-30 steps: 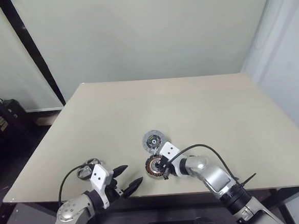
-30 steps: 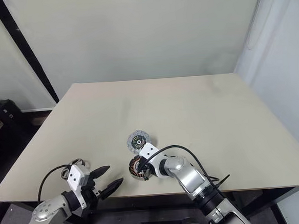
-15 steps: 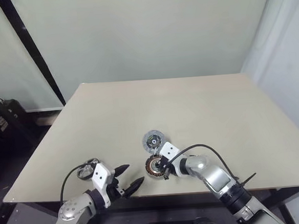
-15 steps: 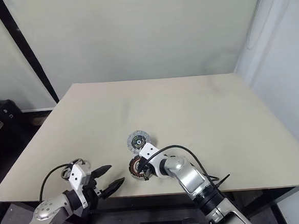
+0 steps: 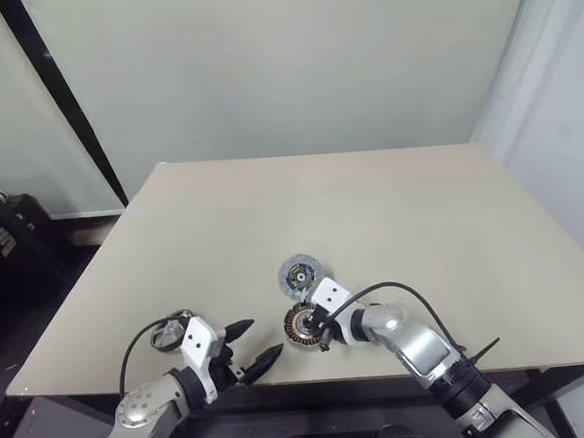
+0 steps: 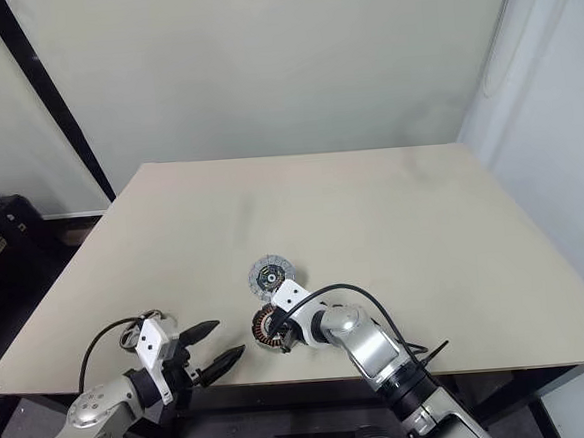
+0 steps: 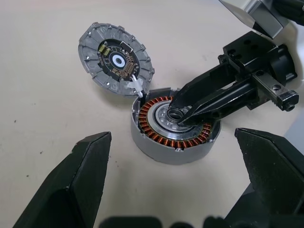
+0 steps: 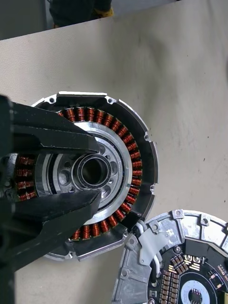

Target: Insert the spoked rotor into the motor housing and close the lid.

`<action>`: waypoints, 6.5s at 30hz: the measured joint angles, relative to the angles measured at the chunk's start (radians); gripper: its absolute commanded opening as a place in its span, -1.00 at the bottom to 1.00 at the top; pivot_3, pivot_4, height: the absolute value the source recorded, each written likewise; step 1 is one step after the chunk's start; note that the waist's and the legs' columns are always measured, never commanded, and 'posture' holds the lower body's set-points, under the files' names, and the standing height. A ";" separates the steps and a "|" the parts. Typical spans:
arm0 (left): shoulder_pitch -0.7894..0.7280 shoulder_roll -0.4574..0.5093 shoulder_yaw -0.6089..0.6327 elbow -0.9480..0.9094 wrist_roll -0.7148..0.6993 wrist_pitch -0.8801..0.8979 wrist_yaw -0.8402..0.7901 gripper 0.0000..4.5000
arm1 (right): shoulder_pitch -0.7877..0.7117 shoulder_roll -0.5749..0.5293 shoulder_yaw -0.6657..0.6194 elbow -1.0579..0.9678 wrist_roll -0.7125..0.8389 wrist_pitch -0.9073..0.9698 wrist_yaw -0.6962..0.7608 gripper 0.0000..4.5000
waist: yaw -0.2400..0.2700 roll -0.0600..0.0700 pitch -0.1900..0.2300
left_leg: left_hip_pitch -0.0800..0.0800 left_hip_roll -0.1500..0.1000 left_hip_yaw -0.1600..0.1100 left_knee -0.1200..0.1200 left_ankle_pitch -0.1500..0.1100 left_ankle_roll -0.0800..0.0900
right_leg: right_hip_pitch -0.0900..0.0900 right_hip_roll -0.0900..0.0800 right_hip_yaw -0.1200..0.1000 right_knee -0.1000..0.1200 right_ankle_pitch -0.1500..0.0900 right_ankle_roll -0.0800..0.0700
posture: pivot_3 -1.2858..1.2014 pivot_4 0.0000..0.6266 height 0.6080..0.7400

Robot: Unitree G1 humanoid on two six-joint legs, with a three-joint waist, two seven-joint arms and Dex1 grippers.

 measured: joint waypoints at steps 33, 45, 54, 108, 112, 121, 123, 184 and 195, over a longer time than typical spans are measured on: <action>-0.010 0.000 -0.030 0.001 0.018 0.000 -0.009 1.00 | 0.000 0.001 -0.012 -0.011 0.002 0.030 -0.003 -0.65 | 0.000 0.000 0.000 | 0.000 0.000 0.000 0.000 0.000 0.000 | 0.000 0.000 0.000 0.000 0.000 0.000 | 0.03 -1.00 1.00; -0.015 0.000 -0.030 0.007 0.019 0.000 -0.009 1.00 | 0.000 -0.003 -0.026 -0.015 0.002 0.036 -0.008 -0.65 | 0.000 0.000 0.000 | 0.000 0.000 0.000 -0.001 0.000 0.000 | 0.000 0.000 0.000 0.000 0.000 0.000 | 0.03 -1.00 1.00; -0.014 -0.001 -0.030 0.007 0.019 -0.001 -0.008 1.00 | 0.000 0.004 -0.024 -0.026 0.003 0.060 0.000 -0.65 | 0.000 0.000 0.000 | 0.000 0.000 0.000 -0.001 0.000 0.000 | 0.000 0.000 0.000 0.000 0.000 0.000 | 0.03 -1.00 1.00; -0.008 -0.009 -0.033 0.008 0.020 -0.006 -0.006 1.00 | -0.005 0.013 -0.024 -0.159 0.034 0.162 0.013 -0.48 | 0.000 0.000 0.000 | -0.001 0.000 0.000 -0.001 0.000 0.000 | -0.001 0.000 0.000 0.000 0.000 0.000 | 0.03 -1.00 1.00; -0.008 -0.009 -0.034 0.008 0.020 -0.006 -0.006 1.00 | -0.007 -0.001 -0.019 -0.158 0.028 0.164 0.001 -0.99 | 0.000 0.000 0.000 | -0.001 0.000 0.000 -0.002 0.000 0.000 | -0.002 0.000 0.000 0.000 0.000 0.000 | 0.03 -1.00 1.00; -0.008 -0.010 -0.036 0.008 0.020 -0.006 -0.006 1.00 | -0.007 0.003 0.021 -0.128 -0.003 0.147 -0.026 -0.99 | 0.000 0.000 0.000 | -0.001 0.000 0.000 -0.001 0.000 0.000 | -0.002 0.000 0.000 0.000 0.000 0.000 | 0.03 -1.00 1.00; -0.007 -0.010 -0.036 0.007 0.020 -0.006 -0.006 1.00 | -0.007 0.004 0.029 -0.119 -0.007 0.142 -0.028 -0.99 | 0.000 0.000 0.000 | -0.001 0.000 0.000 -0.001 0.000 0.000 | -0.002 0.000 0.000 0.000 0.000 0.000 | 0.03 -1.00 1.00; 0.016 -0.022 -0.046 0.007 0.021 -0.011 0.003 1.00 | -0.043 -0.058 0.128 -0.148 -0.125 0.176 -0.022 -0.99 | 0.000 0.000 0.000 | -0.001 0.000 0.000 -0.001 0.000 0.000 | -0.002 0.000 0.000 0.000 0.000 0.000 | 0.03 -1.00 1.00; 0.016 -0.025 -0.048 0.007 0.021 -0.011 0.003 1.00 | -0.044 -0.012 0.094 -0.153 -0.109 0.164 -0.026 -0.99 | 0.000 0.000 0.000 | -0.001 0.000 0.000 -0.002 0.000 0.000 | -0.002 0.000 0.000 0.001 0.000 0.000 | 0.03 -1.00 1.00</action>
